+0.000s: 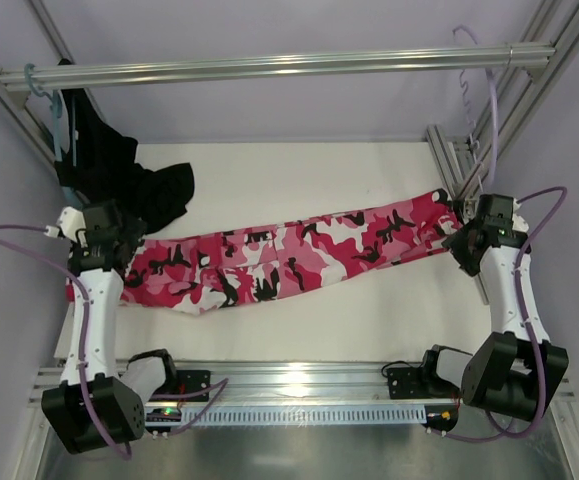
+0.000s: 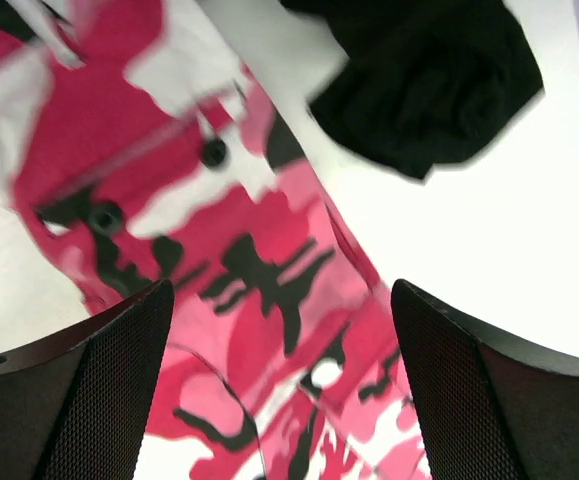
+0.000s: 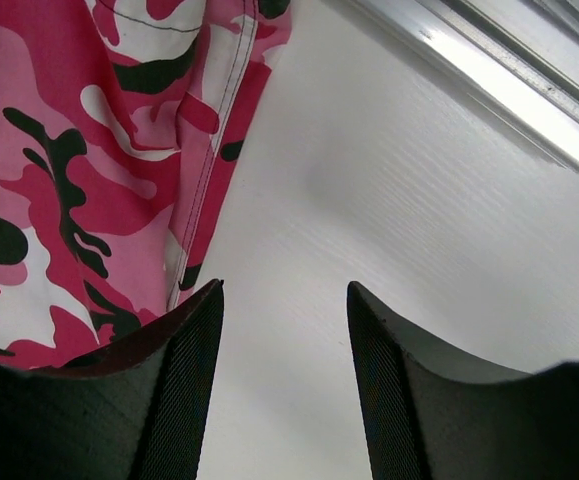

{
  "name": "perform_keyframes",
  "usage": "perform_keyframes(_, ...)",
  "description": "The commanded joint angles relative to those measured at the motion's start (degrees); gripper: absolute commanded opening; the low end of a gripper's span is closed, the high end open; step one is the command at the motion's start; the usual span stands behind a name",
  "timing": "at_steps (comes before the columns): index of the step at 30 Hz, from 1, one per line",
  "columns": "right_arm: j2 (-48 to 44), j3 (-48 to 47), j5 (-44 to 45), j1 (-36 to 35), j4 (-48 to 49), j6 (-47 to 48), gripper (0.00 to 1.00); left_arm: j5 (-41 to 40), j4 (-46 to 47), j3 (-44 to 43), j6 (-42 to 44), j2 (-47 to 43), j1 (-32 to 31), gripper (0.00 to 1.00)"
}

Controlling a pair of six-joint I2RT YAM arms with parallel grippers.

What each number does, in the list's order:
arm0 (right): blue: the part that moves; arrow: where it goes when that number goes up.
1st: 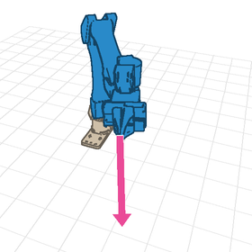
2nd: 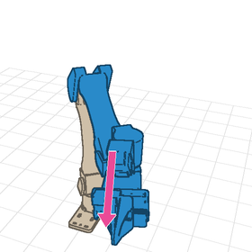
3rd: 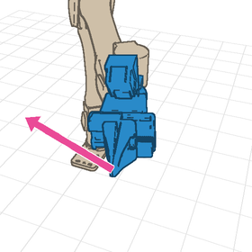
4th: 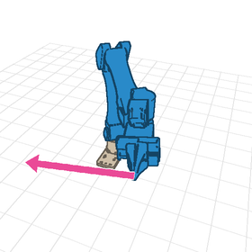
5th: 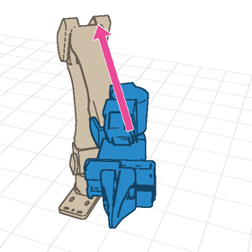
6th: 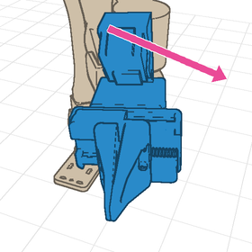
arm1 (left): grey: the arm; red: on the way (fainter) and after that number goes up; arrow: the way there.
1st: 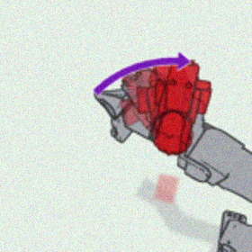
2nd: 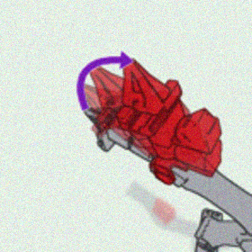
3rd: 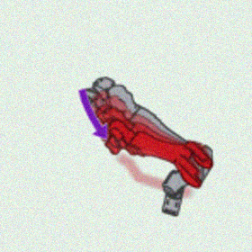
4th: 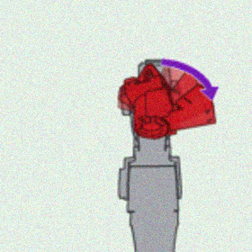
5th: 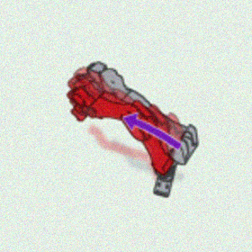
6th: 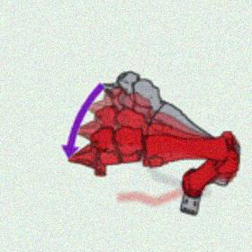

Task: Place the trousers on the hanger
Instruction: Fold the trousers

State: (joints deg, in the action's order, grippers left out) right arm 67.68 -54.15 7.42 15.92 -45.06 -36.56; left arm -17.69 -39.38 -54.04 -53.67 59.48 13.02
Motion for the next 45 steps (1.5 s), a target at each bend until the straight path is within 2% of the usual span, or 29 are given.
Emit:
perform_keyframes(1, -3.7, 3.5, -3.9, 0.1, 3.6, 1.8, 0.55, 0.3, -1.6, 0.9, 1.4, -1.3, -5.8, 0.88)
perform_keyframes(6, -5.1, 7.6, -9.5, 0.0, 5.8, 2.7, 0.54, 0.1, -1.5, 5.2, 0.1, -5.9, -14.7, 0.88)
perform_keyframes(9, -6.0, 9.1, -9.6, 0.0, 6.6, 3.0, 0.52, 2.3, 0.0, 8.4, -2.4, -8.4, -17.0, 0.88)
perform_keyframes(12, -6.5, 10.6, -9.9, 0.1, 9.3, 2.0, 0.5, 2.0, 3.8, 13.2, -4.9, -10.0, -21.9, 0.87)
perform_keyframes(16, -5.7, 14.0, -10.3, 0.1, 16.8, 2.0, 0.5, 0.1, 4.1, 14.3, -7.0, -6.1, -28.4, 0.87)
perform_keyframes(20, -4.1, 15.4, -7.8, 0.0, 18.9, 3.9, 0.5, -1.5, 7.6, 13.3, -8.3, -1.6, -34.3, 0.88)
perform_keyframes(24, -0.5, 14.7, -5.7, 0.1, 21.5, 3.4, 0.5, -0.4, 11.7, 12.6, -9.1, 3.3, -35.3, 0.88)
perform_keyframes(31, 6.0, 12.1, -5.4, 0.0, 21.9, -0.5, 0.5, 1.0, 15.6, 5.7, -6.8, 15.5, -35.3, 0.88)
perform_keyframes(38, 12.4, 4.5, -4.9, -0.2, 15.4, -2.6, 0.49, -0.2, 15.5, -1.9, -1.4, 26.6, -35.3, 0.9)
perform_keyframes(43, 13.6, 2.6, -2.5, -0.1, 14.7, -4.7, 0.5, -0.5, 19.2, -4.8, -3.2, 34.3, -35.3, 0.9)
perform_keyframes(45, 16.6, -0.1, -1.1, -0.3, 13.2, -6.2, 0.49, 1.7, 18.6, -9.6, -3.3, 39.9, -35.0, 0.9)
